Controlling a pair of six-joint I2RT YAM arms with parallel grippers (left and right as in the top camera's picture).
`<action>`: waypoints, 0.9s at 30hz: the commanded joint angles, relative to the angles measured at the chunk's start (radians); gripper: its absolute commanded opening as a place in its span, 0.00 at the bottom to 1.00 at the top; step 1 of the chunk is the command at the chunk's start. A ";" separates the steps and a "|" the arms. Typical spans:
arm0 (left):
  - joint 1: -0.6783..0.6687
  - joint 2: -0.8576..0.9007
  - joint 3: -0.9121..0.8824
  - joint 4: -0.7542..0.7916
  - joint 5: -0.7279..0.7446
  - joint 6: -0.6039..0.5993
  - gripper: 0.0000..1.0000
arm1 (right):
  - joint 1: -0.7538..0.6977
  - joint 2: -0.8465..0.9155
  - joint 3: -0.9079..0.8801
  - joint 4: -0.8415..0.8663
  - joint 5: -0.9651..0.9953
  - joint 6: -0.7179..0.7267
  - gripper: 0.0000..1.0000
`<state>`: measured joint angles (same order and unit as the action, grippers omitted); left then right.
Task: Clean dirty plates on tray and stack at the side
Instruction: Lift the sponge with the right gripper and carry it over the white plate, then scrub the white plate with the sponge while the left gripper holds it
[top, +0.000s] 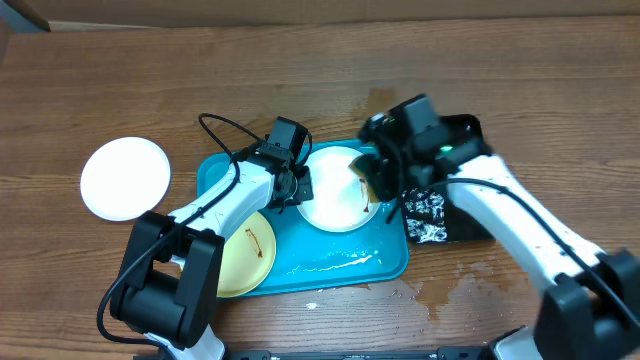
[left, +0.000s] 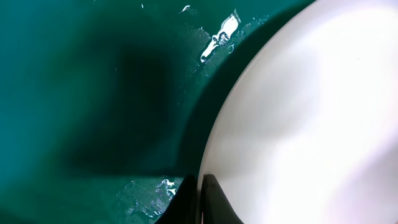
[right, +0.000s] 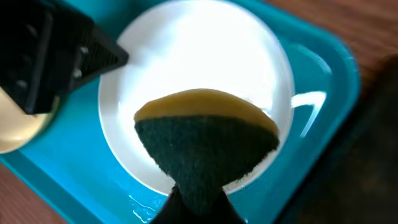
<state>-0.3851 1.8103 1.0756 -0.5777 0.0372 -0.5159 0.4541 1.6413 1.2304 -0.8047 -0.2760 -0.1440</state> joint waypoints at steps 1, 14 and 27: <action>-0.002 0.002 -0.013 0.000 -0.003 0.031 0.04 | 0.049 0.081 -0.008 0.023 0.078 0.006 0.04; -0.002 0.002 -0.013 0.003 0.006 0.031 0.04 | 0.097 0.171 -0.008 0.109 0.074 0.010 0.05; -0.002 0.002 -0.013 0.003 0.007 0.031 0.04 | 0.103 0.172 -0.016 0.098 0.085 0.016 0.64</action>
<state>-0.3847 1.8103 1.0737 -0.5751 0.0444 -0.5129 0.5518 1.8168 1.2243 -0.7170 -0.1982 -0.1287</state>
